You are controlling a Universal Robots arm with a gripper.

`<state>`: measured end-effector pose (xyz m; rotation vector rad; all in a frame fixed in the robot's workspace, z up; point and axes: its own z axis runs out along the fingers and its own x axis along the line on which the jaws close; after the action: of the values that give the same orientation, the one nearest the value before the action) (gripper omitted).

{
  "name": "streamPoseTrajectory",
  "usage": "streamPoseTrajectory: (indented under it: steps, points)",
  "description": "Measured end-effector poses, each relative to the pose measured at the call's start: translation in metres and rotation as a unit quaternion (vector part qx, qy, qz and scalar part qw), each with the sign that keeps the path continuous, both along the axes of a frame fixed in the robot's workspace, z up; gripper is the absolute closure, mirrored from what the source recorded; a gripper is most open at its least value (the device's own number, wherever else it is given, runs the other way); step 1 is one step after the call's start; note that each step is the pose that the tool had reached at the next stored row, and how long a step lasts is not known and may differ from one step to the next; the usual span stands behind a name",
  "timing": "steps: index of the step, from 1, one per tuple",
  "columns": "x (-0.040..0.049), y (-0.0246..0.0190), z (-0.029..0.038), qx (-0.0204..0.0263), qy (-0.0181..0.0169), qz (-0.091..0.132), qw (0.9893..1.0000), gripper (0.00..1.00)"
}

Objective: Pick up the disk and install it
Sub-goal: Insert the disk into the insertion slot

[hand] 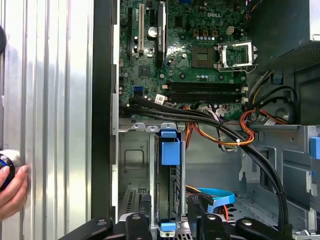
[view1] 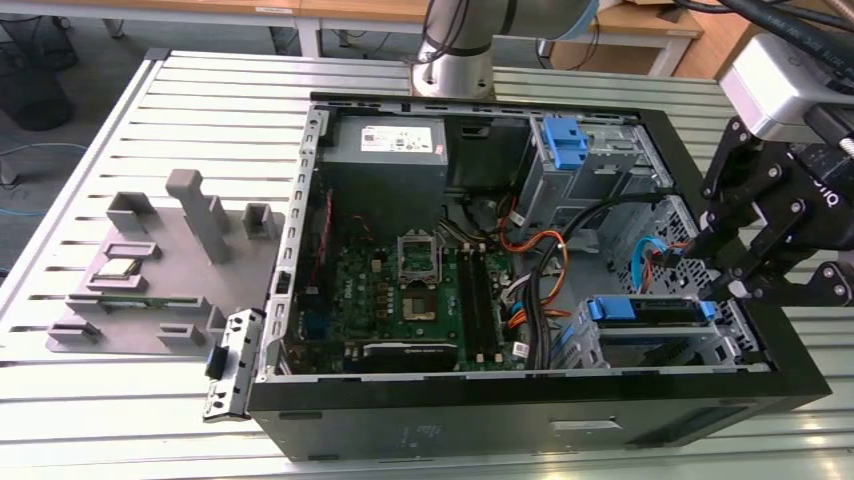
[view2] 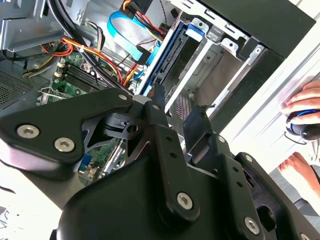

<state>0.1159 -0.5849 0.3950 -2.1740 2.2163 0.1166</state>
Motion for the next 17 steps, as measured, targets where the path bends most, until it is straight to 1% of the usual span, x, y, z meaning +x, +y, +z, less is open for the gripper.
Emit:
streamPoseTrajectory:
  steps: [1,5,7,10,14,17]
  points:
    - [-0.0001,0.0,0.0,0.0,-0.0004,0.0,1.0,0.58]
    - [-0.0016,0.0,-0.003,0.0,-0.0062,0.0,1.0,0.58]
    - [-0.0023,0.0,-0.0044,0.0001,-0.0083,0.0,1.0,0.58]
    - [-0.0024,0.0003,-0.0049,0.0007,-0.0088,0.0,1.0,0.58]
    - [-0.0026,0.0028,-0.0056,0.0006,-0.0088,0.0,1.0,0.58]
    - [-0.0027,0.0037,-0.0074,0.0007,-0.0088,-0.001,1.0,0.58]
